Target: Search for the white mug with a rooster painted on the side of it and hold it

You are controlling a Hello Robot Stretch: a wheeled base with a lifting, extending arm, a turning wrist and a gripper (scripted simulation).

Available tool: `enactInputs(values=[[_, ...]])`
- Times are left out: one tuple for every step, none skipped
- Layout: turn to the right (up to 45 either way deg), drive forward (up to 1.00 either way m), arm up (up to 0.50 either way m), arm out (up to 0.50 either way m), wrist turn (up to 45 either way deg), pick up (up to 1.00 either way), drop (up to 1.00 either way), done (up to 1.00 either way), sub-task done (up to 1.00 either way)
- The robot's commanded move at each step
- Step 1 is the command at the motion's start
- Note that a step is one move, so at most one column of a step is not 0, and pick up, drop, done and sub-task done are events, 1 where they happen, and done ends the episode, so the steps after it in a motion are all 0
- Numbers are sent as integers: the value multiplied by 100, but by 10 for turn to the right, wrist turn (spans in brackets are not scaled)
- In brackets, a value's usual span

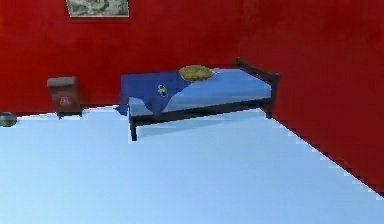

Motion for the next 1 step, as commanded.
enactInputs(values=[[-240,0,0,0,0,0,0,0,0]])
